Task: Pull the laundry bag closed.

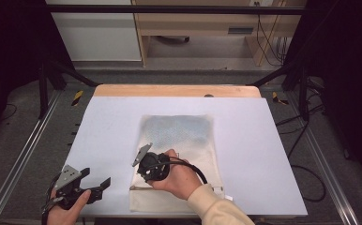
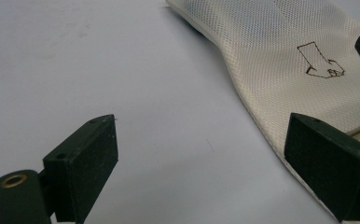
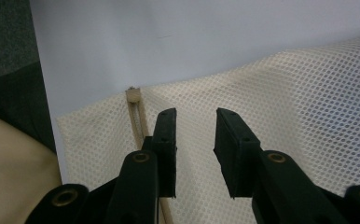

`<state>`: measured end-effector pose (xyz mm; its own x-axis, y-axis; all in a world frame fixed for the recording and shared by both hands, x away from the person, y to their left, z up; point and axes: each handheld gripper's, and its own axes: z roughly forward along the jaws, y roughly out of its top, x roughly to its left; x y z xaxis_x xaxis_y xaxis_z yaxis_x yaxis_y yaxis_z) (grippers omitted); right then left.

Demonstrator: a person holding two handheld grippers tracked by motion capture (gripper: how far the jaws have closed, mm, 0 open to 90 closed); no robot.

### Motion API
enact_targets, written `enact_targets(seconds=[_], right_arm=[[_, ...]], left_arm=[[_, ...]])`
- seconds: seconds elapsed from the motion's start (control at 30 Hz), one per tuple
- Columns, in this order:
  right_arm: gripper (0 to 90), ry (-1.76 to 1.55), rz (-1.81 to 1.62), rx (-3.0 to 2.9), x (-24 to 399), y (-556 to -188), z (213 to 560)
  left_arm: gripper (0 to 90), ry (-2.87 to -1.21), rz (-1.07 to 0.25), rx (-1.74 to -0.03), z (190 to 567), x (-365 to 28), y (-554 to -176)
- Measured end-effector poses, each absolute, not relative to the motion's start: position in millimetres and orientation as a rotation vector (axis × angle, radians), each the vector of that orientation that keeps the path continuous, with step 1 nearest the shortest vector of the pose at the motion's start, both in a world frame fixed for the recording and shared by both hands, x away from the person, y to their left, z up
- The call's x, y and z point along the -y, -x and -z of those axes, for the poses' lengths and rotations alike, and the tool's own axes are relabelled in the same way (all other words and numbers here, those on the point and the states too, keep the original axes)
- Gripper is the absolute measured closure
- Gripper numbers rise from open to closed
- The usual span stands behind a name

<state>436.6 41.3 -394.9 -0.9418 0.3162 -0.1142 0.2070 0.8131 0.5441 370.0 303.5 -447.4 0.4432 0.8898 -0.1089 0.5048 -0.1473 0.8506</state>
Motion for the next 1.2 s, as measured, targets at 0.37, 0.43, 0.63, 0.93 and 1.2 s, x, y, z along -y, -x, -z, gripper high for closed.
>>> enact_targets(seconds=[0.37, 0.43, 0.63, 0.93, 1.2], right_arm=[[78.1, -0.388, -0.794, -2.856, -49.4, -432.5, 401.8], [79.0, -0.379, -0.785, -2.865, -50.9, -431.3, 403.4], [80.2, -0.376, -0.821, -2.876, -52.9, -430.2, 406.7], [81.8, -0.356, -0.799, -2.898, -62.7, -426.1, 415.7], [77.8, -0.345, -0.815, -2.932, -75.7, -426.5, 422.7]], left_arm=[[9.7, -1.834, -0.522, -1.171, 446.2, -299.5, -367.3], [9.5, -1.838, -0.517, -1.168, 446.3, -299.0, -366.7], [9.1, -1.824, -0.497, -1.165, 444.6, -301.9, -362.7], [9.5, -1.875, -0.516, -1.162, 445.7, -298.4, -361.2], [10.2, -1.854, -0.509, -1.182, 445.9, -299.2, -356.5]])
